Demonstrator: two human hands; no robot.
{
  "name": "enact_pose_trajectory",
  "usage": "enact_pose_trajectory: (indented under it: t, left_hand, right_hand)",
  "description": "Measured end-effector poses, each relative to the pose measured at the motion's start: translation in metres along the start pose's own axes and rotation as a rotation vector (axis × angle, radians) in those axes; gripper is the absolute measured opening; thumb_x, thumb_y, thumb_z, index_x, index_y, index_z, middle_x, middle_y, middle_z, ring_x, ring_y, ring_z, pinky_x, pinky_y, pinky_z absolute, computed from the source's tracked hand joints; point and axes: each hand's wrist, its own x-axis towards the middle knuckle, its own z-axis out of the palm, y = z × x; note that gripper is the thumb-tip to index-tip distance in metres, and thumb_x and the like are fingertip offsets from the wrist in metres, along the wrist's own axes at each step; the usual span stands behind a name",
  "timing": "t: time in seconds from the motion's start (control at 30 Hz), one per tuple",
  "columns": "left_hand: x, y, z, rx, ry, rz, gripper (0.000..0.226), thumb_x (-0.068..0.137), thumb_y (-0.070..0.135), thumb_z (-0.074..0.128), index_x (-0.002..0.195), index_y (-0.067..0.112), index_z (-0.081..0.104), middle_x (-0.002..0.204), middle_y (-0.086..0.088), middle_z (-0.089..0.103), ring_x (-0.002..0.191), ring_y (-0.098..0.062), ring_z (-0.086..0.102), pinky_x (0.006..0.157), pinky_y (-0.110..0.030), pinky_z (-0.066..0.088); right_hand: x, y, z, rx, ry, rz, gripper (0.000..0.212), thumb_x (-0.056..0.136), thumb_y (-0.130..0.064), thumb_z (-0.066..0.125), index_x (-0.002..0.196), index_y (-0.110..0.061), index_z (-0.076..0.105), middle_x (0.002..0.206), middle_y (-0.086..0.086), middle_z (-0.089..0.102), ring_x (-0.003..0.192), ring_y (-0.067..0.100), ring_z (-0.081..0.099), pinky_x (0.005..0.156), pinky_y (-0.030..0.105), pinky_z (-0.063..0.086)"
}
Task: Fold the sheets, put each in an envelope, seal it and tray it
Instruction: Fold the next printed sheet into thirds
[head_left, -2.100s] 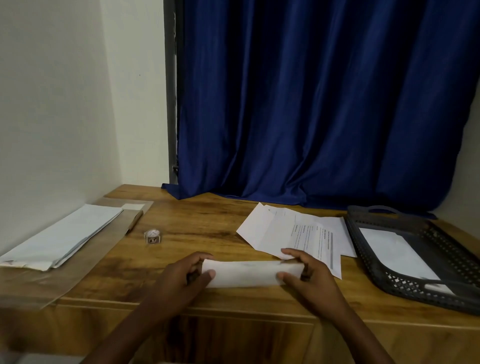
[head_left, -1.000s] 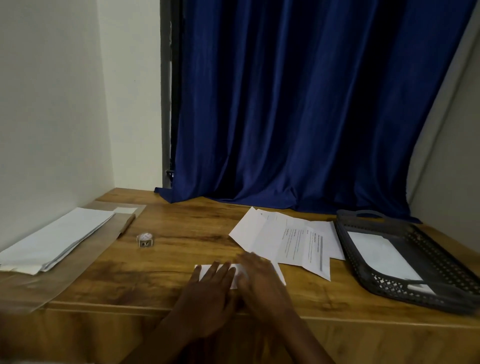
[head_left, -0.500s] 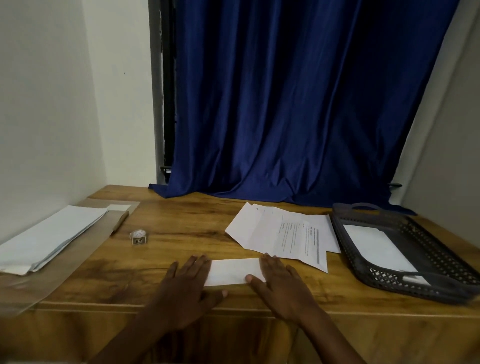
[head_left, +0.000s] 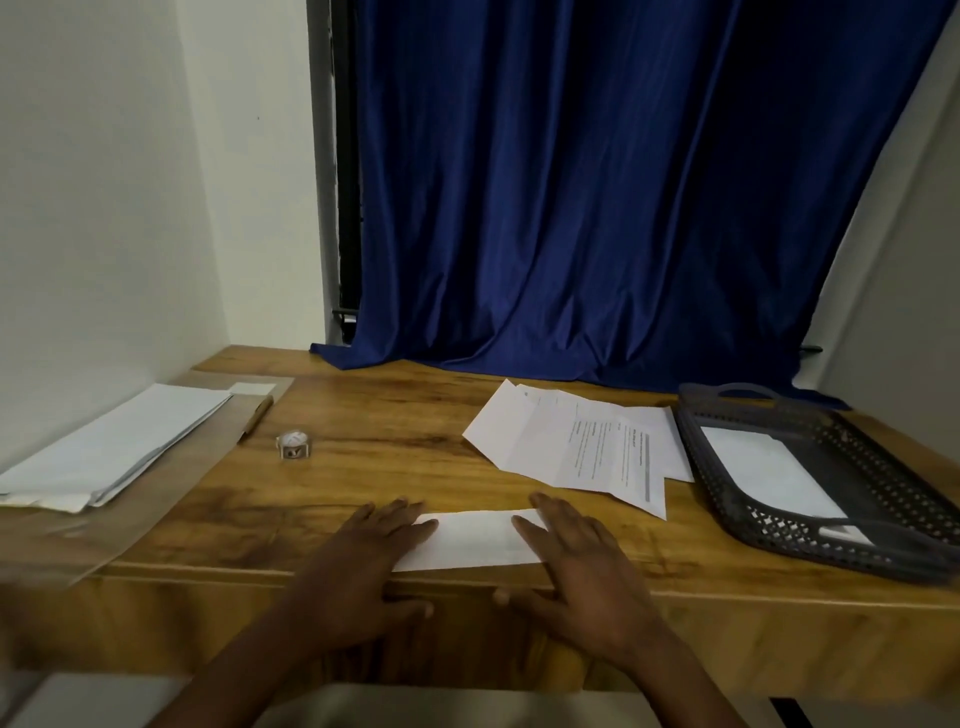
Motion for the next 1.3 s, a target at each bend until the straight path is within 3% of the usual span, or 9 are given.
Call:
enact_pose_trajectory:
  t: [0.13, 0.23, 0.37, 0.5, 0.67, 0.87, 1.0, 1.1, 1.3]
  left_hand:
    - [-0.025, -0.012, 0.006, -0.364, 0.310, 0.135, 0.039, 0.087, 0.044, 0.065, 0.126, 0.043, 0.066, 0.143, 0.024, 0.054, 0.138, 0.001, 0.043, 0.112, -0.029, 0.039]
    - [-0.030, 0.000, -0.008, -0.600, 0.274, 0.096, 0.025, 0.086, 0.035, 0.067, 0.109, 0.038, 0.077, 0.126, 0.018, 0.068, 0.122, -0.007, 0.061, 0.101, -0.027, 0.049]
    - [-0.026, 0.021, -0.038, -0.817, 0.233, -0.032, 0.008, 0.088, 0.037, 0.074, 0.092, 0.032, 0.079, 0.100, 0.008, 0.075, 0.090, -0.013, 0.071, 0.075, -0.034, 0.059]
    - [-0.023, 0.022, -0.058, -0.822, 0.252, -0.134, 0.013, 0.083, 0.037, 0.070, 0.089, 0.028, 0.078, 0.091, 0.008, 0.076, 0.082, -0.012, 0.072, 0.069, -0.030, 0.058]
    - [-0.025, -0.002, -0.071, -0.909, 0.524, -0.200, 0.043, 0.087, 0.043, 0.071, 0.127, 0.030, 0.060, 0.113, 0.011, 0.072, 0.102, -0.008, 0.070, 0.078, -0.026, 0.059]
    - [-0.053, -0.049, -0.059, -0.705, 0.469, -0.273, 0.043, 0.083, 0.051, 0.070, 0.123, 0.038, 0.063, 0.114, 0.018, 0.070, 0.102, -0.007, 0.069, 0.084, -0.021, 0.055]
    - [-0.068, -0.083, -0.079, -0.504, 0.551, -0.363, 0.026, 0.089, 0.029, 0.076, 0.114, 0.037, 0.068, 0.108, 0.025, 0.070, 0.097, 0.001, 0.067, 0.080, -0.019, 0.054]
    - [-0.073, -0.125, -0.110, -0.328, 0.611, -0.495, 0.020, 0.089, 0.032, 0.076, 0.108, 0.037, 0.069, 0.108, 0.023, 0.070, 0.094, 0.001, 0.066, 0.077, -0.021, 0.051]
    - [-0.064, -0.216, -0.141, -0.051, 0.423, -0.796, 0.037, 0.089, 0.042, 0.074, 0.119, 0.022, 0.066, 0.129, -0.002, 0.066, 0.119, -0.022, 0.060, 0.097, -0.035, 0.046]
  right_hand:
    - [-0.021, 0.003, 0.009, 0.018, 0.104, -0.087, 0.070, 0.086, -0.075, 0.044, 0.149, -0.045, 0.038, 0.162, -0.018, 0.030, 0.150, 0.010, 0.027, 0.121, 0.033, 0.014]
    - [-0.028, -0.004, -0.002, -0.003, 0.316, -0.197, 0.041, 0.080, -0.056, 0.060, 0.117, -0.040, 0.068, 0.129, -0.015, 0.066, 0.116, 0.011, 0.063, 0.099, 0.033, 0.047]
    - [-0.024, -0.032, -0.047, 0.035, 0.216, -0.218, 0.036, 0.091, -0.062, 0.055, 0.117, -0.040, 0.068, 0.111, -0.023, 0.070, 0.094, 0.002, 0.064, 0.082, 0.023, 0.053]
    - [-0.006, -0.054, -0.085, 0.296, -0.003, -0.225, 0.024, 0.094, -0.054, 0.059, 0.104, -0.037, 0.073, 0.095, -0.019, 0.071, 0.086, 0.002, 0.065, 0.075, 0.029, 0.058]
    - [0.034, -0.058, -0.083, 0.940, -0.073, -0.062, 0.015, 0.096, -0.030, 0.067, 0.103, -0.018, 0.071, 0.097, -0.002, 0.078, 0.088, 0.018, 0.075, 0.077, 0.035, 0.059]
    - [0.072, -0.066, -0.029, 1.321, 0.057, 0.340, 0.009, 0.097, -0.019, 0.060, 0.104, -0.017, 0.064, 0.108, 0.007, 0.070, 0.096, 0.026, 0.066, 0.078, 0.040, 0.055]
    - [0.079, -0.066, -0.014, 1.147, 0.135, 0.314, 0.018, 0.098, -0.025, 0.060, 0.114, -0.025, 0.052, 0.109, -0.002, 0.060, 0.094, 0.021, 0.061, 0.071, 0.032, 0.049]
    - [0.080, -0.064, -0.010, 1.082, 0.147, 0.249, 0.035, 0.096, -0.036, 0.064, 0.125, -0.030, 0.045, 0.109, -0.005, 0.059, 0.093, 0.018, 0.062, 0.067, 0.029, 0.049]
    - [0.082, -0.059, -0.009, 1.125, 0.148, 0.274, 0.046, 0.095, -0.035, 0.065, 0.135, -0.022, 0.046, 0.115, 0.004, 0.059, 0.091, 0.023, 0.063, 0.068, 0.034, 0.052]
